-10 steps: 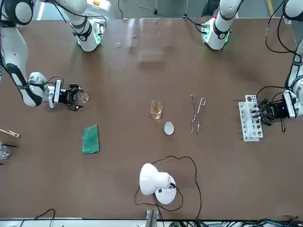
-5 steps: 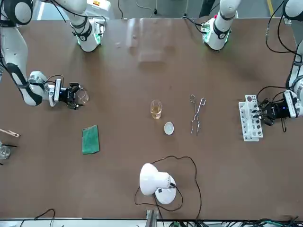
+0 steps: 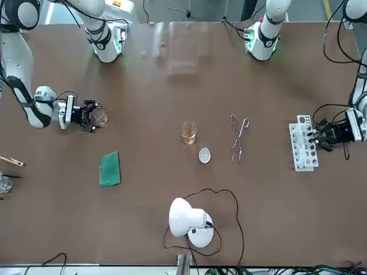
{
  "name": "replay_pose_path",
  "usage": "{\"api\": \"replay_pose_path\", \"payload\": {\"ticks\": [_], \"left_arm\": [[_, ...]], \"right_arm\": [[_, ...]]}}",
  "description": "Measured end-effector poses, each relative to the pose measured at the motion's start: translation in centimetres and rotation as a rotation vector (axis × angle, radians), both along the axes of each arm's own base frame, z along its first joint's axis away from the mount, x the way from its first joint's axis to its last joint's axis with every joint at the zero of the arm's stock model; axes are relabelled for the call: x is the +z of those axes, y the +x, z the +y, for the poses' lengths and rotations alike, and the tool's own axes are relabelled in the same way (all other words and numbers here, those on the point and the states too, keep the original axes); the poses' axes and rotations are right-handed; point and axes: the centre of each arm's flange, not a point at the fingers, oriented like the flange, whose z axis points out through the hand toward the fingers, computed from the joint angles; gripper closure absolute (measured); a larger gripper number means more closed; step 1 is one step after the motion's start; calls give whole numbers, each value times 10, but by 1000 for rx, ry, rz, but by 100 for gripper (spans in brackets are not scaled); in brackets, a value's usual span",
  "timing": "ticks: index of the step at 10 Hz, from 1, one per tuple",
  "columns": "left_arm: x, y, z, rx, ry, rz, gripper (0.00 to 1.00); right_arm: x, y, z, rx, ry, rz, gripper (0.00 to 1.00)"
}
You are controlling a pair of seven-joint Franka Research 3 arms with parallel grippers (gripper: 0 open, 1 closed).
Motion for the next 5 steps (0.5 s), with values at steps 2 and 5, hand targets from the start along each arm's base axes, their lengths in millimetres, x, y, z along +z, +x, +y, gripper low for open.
{"api": "replay_pose_path", "payload": {"ticks": [2, 5], "left_arm": [[4, 1, 0, -4, -1, -1, 78], [10, 2, 1, -3, 4, 6, 78]], "right_arm": [[12, 10, -2, 8, -16, -28, 0], [39, 24, -4, 18, -45, -69, 0]]}}
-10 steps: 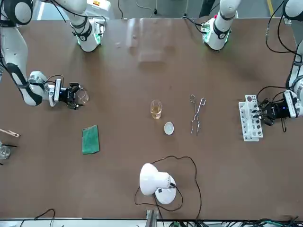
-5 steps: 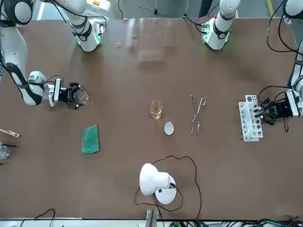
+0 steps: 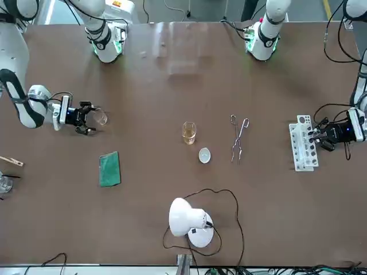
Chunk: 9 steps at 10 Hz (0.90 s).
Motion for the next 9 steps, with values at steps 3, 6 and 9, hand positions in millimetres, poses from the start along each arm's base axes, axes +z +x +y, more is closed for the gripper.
{"api": "replay_pose_path", "payload": {"ticks": [3, 6, 9], "left_arm": [[6, 1, 1, 0, 5, 4, 78], [17, 2, 1, -7, 10, -3, 78], [23, 3, 1, -9, 11, 12, 78]], "right_arm": [[-3, -3, 5, 8, -15, -1, 0], [-4, -3, 4, 9, -26, -17, 0], [-8, -6, 3, 21, -47, -22, 0]]}}
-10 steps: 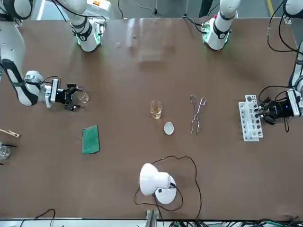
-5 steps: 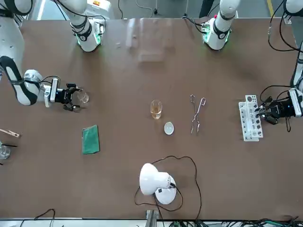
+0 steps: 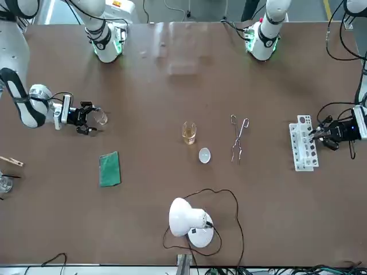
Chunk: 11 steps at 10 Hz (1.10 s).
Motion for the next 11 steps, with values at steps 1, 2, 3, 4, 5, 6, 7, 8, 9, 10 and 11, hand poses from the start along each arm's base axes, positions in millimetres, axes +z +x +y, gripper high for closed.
{"api": "replay_pose_path", "payload": {"ticks": [1, 2, 3, 4, 5, 6, 7, 8, 9, 10, 11], "left_arm": [[1, 0, -1, -3, -3, 6, 78], [2, -1, -3, -5, -7, 11, 78], [3, -2, -3, -6, -6, 11, 78], [5, -1, -3, -6, -3, 14, 78], [7, -1, -3, -6, -1, 18, 78], [9, 0, -3, -6, 1, 18, 78], [12, 1, -4, -8, 2, 14, 78], [16, 3, -6, -12, 3, 8, 78], [20, 3, -6, -13, 7, 5, 78], [23, 4, -6, -12, 12, 4, 78], [26, 4, -5, -12, 15, 4, 78]], "right_arm": [[-2, -2, 1, 10, -4, 0, 0], [-5, -5, 2, 15, -4, 2, 0], [-10, -9, 3, 14, -7, 11, 0], [-15, -13, 4, 15, -11, 17, 0], [-17, -15, 4, 17, -13, 21, 0], [-18, -18, 5, 18, -17, 26, 0], [-19, -21, 7, 19, -17, 32, 0], [-21, -24, 8, 20, -14, 39, 0], [-22, -27, 11, 22, -10, 44, 0], [-22, -29, 13, 24, -6, 49, 0], [-23, -30, 15, 27, -4, 50, 0]]}}
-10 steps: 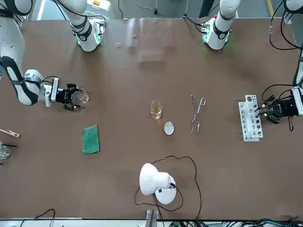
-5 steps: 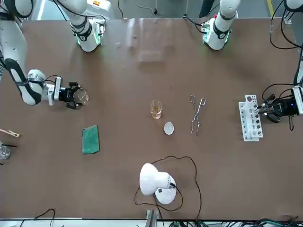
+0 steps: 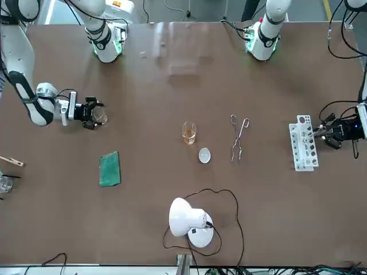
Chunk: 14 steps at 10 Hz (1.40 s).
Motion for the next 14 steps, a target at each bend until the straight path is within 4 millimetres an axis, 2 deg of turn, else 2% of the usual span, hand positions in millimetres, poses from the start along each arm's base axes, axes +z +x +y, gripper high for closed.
{"api": "replay_pose_path", "payload": {"ticks": [7, 12, 14], "left_arm": [[15, 2, 1, -3, 15, -9, 78], [48, 5, 0, -3, 54, -17, 78], [57, 9, -14, -17, 53, 3, 78]], "right_arm": [[0, 1, 8, 18, 5, 3, 0], [0, 1, 10, 21, 7, 4, 3], [0, 1, 10, 22, 7, 4, 8]]}}
